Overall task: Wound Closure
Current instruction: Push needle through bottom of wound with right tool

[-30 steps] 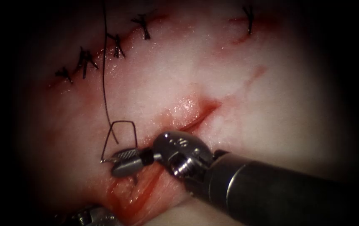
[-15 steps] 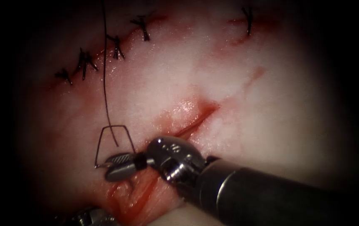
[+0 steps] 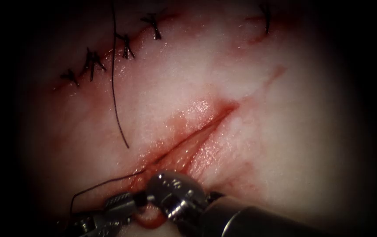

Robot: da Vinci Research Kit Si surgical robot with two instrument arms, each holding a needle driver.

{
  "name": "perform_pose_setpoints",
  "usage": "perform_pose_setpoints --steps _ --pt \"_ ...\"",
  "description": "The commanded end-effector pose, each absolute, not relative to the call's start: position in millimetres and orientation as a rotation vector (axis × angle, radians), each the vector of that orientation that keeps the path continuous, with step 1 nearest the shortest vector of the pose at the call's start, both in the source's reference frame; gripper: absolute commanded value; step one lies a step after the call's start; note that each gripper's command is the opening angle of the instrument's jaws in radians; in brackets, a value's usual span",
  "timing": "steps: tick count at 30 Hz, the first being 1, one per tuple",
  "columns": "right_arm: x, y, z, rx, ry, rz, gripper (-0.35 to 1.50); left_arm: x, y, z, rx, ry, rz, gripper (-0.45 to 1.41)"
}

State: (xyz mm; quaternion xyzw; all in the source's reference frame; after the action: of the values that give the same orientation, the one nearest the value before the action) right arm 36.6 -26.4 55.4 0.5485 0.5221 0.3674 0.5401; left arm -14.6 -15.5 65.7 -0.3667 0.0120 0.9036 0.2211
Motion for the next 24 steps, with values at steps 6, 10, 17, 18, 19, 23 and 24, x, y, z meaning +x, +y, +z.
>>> perform_pose_setpoints --steps 6,10,17,18,19,23,24 --pt "35.9 -21.7 57.4 1.164 1.359 0.929 -0.35 -15.2 -15.4 66.1 -1.013 0.035 2.497 -0.21" --pt "35.1 -18.9 58.5 0.998 1.490 0.901 0.71 -15.3 -15.4 66.1 -1.012 0.035 2.497 -0.21" --pt "34.3 -15.9 58.3 0.737 1.585 0.761 1.04 -15.4 -15.5 66.0 -1.010 0.037 2.496 -0.21" --pt "34.2 -15.5 58.1 0.709 1.589 0.750 1.08 -15.4 -15.5 66.0 -1.010 0.038 2.496 -0.21" --pt "34.0 -14.8 57.9 0.684 1.590 0.749 1.09 -15.4 -15.6 66.0 -1.010 0.038 2.497 -0.21" --pt "33.4 -13.2 57.2 0.465 1.597 0.650 1.06 -15.2 -15.8 66.0 -1.011 0.039 2.498 -0.21" --pt "33.3 -13.0 57.0 0.403 1.596 0.615 1.03 -15.1 -15.8 66.0 -1.011 0.039 2.498 -0.21"
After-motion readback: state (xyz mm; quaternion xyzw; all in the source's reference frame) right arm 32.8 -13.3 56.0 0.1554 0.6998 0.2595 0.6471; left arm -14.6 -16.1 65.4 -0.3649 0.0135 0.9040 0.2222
